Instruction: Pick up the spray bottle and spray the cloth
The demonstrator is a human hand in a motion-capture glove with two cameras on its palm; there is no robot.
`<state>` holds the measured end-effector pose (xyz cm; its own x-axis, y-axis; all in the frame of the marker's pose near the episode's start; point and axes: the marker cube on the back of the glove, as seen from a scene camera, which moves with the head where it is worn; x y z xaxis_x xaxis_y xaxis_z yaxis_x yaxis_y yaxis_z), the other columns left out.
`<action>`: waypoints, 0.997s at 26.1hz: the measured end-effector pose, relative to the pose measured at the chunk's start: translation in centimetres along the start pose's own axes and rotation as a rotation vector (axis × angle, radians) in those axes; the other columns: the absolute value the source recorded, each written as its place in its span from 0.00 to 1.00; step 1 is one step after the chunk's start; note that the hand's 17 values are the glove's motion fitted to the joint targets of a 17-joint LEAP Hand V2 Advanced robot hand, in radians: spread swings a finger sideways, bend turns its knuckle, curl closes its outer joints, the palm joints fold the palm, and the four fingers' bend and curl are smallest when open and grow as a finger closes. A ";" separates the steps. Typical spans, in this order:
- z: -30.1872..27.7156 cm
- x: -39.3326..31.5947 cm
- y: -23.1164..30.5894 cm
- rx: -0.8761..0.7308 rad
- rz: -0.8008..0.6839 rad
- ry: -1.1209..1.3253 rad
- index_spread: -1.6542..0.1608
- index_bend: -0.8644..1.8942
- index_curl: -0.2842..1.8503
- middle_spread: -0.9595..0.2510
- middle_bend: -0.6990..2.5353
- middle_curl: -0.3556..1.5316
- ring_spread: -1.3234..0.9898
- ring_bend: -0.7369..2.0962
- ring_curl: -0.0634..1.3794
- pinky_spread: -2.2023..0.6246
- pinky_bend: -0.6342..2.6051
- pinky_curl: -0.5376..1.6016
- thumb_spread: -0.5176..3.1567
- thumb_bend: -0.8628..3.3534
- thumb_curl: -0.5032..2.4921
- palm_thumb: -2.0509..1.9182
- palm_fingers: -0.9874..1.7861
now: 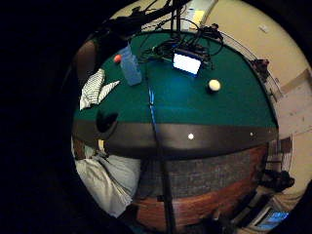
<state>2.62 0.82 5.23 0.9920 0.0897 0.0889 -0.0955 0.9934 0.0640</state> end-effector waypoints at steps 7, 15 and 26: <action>3.2 1.3 0.4 -0.043 0.064 -0.129 0.68 0.35 0.19 0.71 0.29 0.32 0.52 0.43 0.21 0.85 0.37 0.39 0.38 0.20 0.25 0.63 0.46; 6.4 2.4 0.5 -0.056 0.133 -0.419 0.68 0.35 0.20 0.71 0.29 0.33 0.52 0.43 0.22 0.85 0.37 0.39 0.39 0.20 0.26 0.63 0.47; 9.3 2.6 -2.2 -0.038 0.177 -0.604 0.68 0.36 0.21 0.70 0.29 0.35 0.52 0.43 0.23 0.84 0.36 0.40 0.40 0.20 0.27 0.65 0.48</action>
<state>4.69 -1.80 14.60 0.7386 0.2073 0.6415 -0.2395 0.9702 -0.0378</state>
